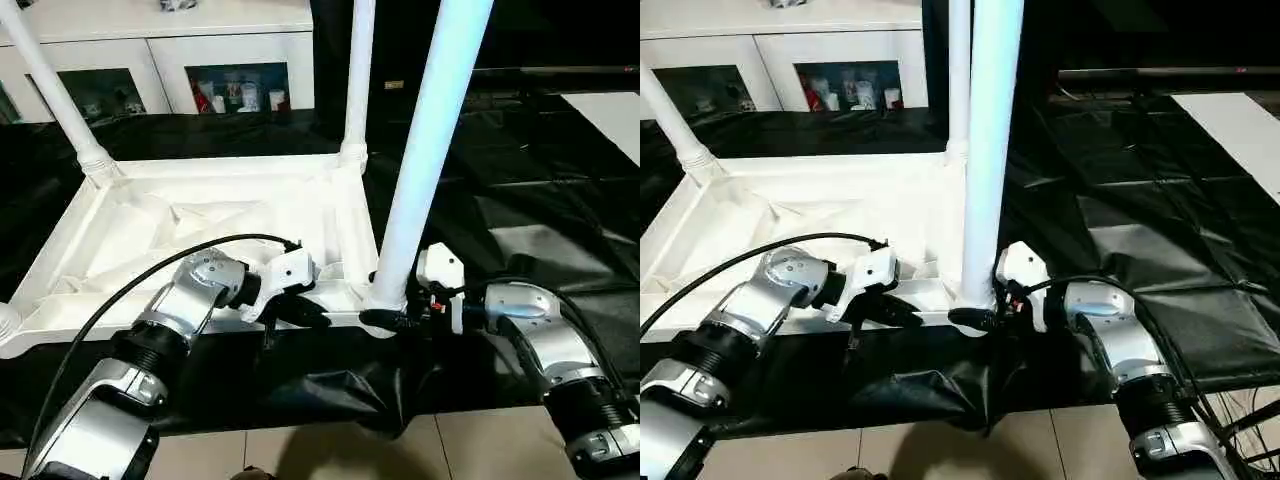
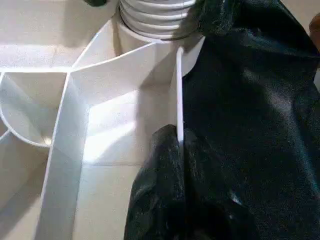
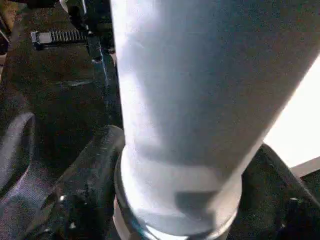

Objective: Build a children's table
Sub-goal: Rotate leg to tighten

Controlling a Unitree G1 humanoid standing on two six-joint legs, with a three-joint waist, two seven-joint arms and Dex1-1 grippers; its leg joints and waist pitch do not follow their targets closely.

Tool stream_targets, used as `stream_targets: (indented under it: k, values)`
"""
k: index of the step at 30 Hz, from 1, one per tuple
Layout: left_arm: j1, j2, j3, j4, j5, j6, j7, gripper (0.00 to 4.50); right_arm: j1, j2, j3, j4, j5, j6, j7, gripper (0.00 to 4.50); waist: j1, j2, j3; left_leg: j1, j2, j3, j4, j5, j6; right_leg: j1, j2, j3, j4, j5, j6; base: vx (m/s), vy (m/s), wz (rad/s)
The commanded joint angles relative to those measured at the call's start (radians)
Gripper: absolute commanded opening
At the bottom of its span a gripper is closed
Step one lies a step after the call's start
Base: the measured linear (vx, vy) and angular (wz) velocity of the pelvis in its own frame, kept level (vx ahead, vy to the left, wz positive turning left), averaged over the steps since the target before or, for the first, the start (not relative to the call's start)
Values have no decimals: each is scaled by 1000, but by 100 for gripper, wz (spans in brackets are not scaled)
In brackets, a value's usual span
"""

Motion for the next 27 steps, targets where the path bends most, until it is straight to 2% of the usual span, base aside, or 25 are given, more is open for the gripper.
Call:
stream_targets:
  k: [1,5,6,8,9,11,13,15,17,19,20,23,27]
  values:
    - [6,4,-6,-31,-19,1,-36,0,-8,-9,4,1,-9,0,0,284,-5,-15,-73,16,21,3,-53,-97,116,55,-27,30,-51,39,-286,0,0,0]
    - [9,5,-4,-37,-21,10,-34,0,-9,2,2,9,-9,5,-6,272,-4,-15,-72,16,21,3,-53,-102,114,54,-27,30,-51,28,-286,0,0,0]
    - [10,4,-3,-38,-21,15,-30,0,-8,7,1,11,-9,10,-12,272,-5,-19,-73,16,21,3,-53,-100,114,55,-27,30,-51,29,-285,0,0,0]
    - [7,-1,1,-30,-17,28,-11,0,-5,21,-8,20,-3,23,-32,271,-6,-17,-73,16,20,4,-52,-96,114,54,-26,31,-50,32,-287,0,0,0]
    - [-7,-28,18,10,-6,54,65,0,-11,63,-33,73,-15,56,-142,271,-7,-16,-71,15,20,4,-52,-97,113,53,-26,31,-50,27,-288,0,0,0]
    - [-11,-35,22,21,-4,58,83,0,-14,73,-38,88,-21,60,-171,270,-10,-15,-68,15,19,3,-56,-116,97,51,-28,30,-54,-10,-285,0,0,0]
    - [-35,-84,49,77,-5,78,175,0,-31,125,-62,162,-49,74,-324,270,-23,-14,-65,19,17,1,-62,-174,50,51,-28,31,-65,-105,-262,0,0,0]
    - [-47,-107,59,101,-5,87,217,0,-42,148,-72,192,-59,79,-391,270,-33,-16,-63,18,15,-1,-67,-203,27,53,-29,31,-70,-150,-248,0,0,0]
    - [-79,-163,81,160,-1,106,328,0,-75,202,-95,256,-72,93,-534,270,-42,-13,-62,19,15,-1,-68,-214,18,51,-28,32,-74,-162,-240,0,0,0]
    - [-108,-210,105,212,-5,131,424,0,-108,241,-109,311,-82,103,-644,270,-46,-14,-64,22,12,-1,-67,-224,17,51,-29,32,-77,-177,-237,0,0,0]
    - [-126,-236,121,241,-7,148,486,0,-128,262,-117,343,-88,107,-705,270,-49,-12,-65,23,12,-1,-67,-220,16,51,-27,31,-77,-164,-240,0,0,0]
    - [-145,-262,137,273,-8,163,561,0,-153,284,-127,382,-92,109,-779,270,-53,-11,-64,22,10,-1,-67,-233,17,52,-28,30,-81,-184,-237,0,0,0]
    - [-189,-314,163,348,-7,177,695,0,-226,343,-145,487,-103,100,-927,270,-53,-12,-66,18,6,0,-64,-207,43,54,-30,29,-84,-171,-231,0,0,0]
